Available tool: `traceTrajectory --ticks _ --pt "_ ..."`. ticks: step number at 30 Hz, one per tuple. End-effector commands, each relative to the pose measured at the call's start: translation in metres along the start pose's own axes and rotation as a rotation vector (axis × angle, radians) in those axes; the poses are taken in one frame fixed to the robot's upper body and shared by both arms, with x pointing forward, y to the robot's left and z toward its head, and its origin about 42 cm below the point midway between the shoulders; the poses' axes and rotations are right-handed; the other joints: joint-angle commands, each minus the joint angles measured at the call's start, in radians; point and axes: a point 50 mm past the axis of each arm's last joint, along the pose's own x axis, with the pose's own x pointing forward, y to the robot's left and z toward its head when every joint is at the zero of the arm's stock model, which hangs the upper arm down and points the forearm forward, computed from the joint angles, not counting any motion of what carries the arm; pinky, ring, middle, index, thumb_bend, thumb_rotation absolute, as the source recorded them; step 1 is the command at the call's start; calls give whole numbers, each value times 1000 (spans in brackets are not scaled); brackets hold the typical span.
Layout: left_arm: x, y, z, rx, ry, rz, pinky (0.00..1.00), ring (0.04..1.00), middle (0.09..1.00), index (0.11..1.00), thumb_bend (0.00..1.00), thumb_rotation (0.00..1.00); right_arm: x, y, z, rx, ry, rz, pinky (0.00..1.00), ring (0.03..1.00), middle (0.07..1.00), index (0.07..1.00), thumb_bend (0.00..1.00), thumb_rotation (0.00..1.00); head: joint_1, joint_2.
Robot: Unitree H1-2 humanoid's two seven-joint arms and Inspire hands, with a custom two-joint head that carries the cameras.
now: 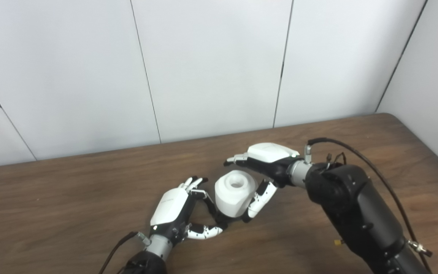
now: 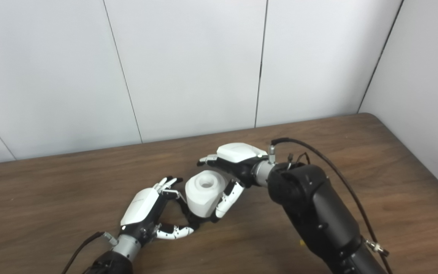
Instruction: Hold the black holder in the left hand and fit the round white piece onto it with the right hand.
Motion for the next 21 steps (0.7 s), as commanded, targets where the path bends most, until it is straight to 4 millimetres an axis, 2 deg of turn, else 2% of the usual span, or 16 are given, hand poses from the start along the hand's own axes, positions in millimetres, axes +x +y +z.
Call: traceTrajectory --ticks 1,5,12,19,21 --pt "-13 -22 -17 -15 91 -166 984 1000 995 784 996 200 -7 -12 -2 69 -31 -58 952 1000 997 972 1000 439 0 0" --pt "-14 -12 -21 -36 93 -165 1000 1000 1000 873 1000 296 -14 -6 -19 188 -30 -108 928 1000 1000 998 1000 500 -1 -9" --pt "-17 -1 -27 -127 101 -177 1000 1000 1000 963 1000 342 -27 6 -43 335 -29 -182 930 1000 1000 1000 1000 559 0 -13" --pt "-22 10 -33 -242 94 -179 1000 1000 1000 1000 1000 358 -36 30 -66 498 -83 -338 842 970 1000 1000 1000 605 6 -25" --pt "-25 15 -35 -274 89 -179 1000 1000 1000 1000 1000 363 -37 41 -73 556 -100 -383 853 975 1000 1000 1000 610 7 -30"
